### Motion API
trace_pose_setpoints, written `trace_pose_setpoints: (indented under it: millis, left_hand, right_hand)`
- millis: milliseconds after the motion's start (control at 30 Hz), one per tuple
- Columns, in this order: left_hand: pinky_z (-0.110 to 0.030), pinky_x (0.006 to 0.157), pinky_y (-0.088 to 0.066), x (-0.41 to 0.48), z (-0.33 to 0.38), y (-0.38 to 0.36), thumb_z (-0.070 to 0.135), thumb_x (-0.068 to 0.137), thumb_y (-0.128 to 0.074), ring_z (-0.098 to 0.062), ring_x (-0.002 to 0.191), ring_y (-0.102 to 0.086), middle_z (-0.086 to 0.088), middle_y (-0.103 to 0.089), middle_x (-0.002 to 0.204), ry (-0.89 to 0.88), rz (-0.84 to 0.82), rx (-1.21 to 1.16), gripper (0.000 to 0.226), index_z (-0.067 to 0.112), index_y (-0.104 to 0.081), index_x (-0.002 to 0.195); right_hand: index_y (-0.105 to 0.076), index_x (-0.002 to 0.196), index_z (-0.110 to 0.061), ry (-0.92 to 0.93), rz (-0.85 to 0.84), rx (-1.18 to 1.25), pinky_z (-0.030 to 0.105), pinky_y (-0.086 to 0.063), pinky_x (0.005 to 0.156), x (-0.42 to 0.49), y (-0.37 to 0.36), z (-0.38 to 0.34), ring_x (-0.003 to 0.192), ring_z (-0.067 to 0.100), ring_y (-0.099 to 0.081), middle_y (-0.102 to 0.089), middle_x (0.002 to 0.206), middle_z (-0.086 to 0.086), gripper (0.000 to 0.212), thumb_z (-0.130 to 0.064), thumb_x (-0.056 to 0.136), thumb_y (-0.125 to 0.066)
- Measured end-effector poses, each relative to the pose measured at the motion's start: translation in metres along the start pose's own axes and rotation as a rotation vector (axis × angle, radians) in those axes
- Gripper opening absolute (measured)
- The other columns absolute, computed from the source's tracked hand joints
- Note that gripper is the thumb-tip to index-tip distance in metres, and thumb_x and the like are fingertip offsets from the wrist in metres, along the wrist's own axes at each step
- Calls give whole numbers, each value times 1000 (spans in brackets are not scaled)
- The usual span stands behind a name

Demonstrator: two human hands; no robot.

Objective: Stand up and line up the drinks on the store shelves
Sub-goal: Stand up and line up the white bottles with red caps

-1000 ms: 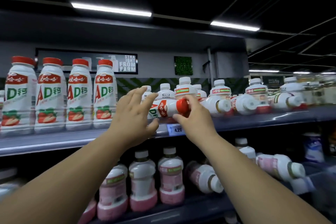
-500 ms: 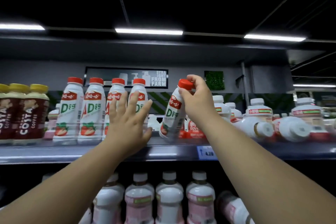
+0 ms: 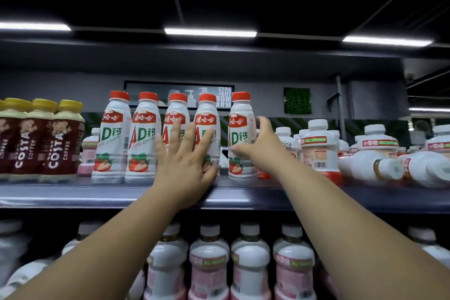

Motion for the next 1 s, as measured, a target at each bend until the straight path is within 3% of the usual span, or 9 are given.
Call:
trace_pose_setpoints:
  millis: [100,233,400,600,833,1000]
  left_hand:
    - [-63,116,7,0,1,0,70,88,-10,-28,146,32,-1,18,165,-3,-10,3,74,44,22,150]
    - [-63,115,11,-2,2,0,69,87,-6,-26,144,35,0,19,164,-4,-13,-23,73,43,22,150]
    - [-65,114,11,-3,1,-2,70,84,-4,-28,144,36,-3,21,164,-19,-13,-30,75,44,25,148]
    - [-66,114,11,-3,1,-2,70,85,-6,-30,144,36,-5,22,163,-28,-14,-33,76,43,26,148]
    - [-66,114,13,-3,1,-2,70,83,-3,-30,143,37,-4,22,163,-34,-13,-34,75,43,28,147]
    - [-66,114,12,-4,2,-1,69,88,-10,-29,143,37,-4,21,163,-30,-10,-43,75,42,26,148]
  right_hand:
    - [-39,130,-23,-10,6,-54,29,-51,74,-4,-10,12,97,14,-64,-63,120,-1,58,-33,87,-75]
    - [-41,128,-30,-13,-13,-56,46,-54,92,-3,-17,18,97,13,-67,-65,118,-5,45,-41,92,-65]
    - [-39,129,-43,73,84,-197,43,-54,88,-18,-22,16,99,12,-64,-65,114,-14,68,-58,71,-70]
    - [-18,146,-41,42,99,-290,45,-52,91,-20,-24,16,106,21,-62,-62,124,-6,86,-55,74,-63]
    - [-28,143,-43,68,117,-299,42,-55,89,-19,-25,17,103,13,-64,-64,121,-13,93,-70,64,-67]
    - [-25,142,-40,140,142,-332,38,-53,84,-25,-23,20,100,15,-63,-65,118,-13,80,-57,79,-71]
Point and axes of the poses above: each hand's wrist, its own x-axis towards the middle knuckle, its own y-axis out of the back of the hand, z = x × y, the point moved 4 cm from there along x, towards the middle knuckle
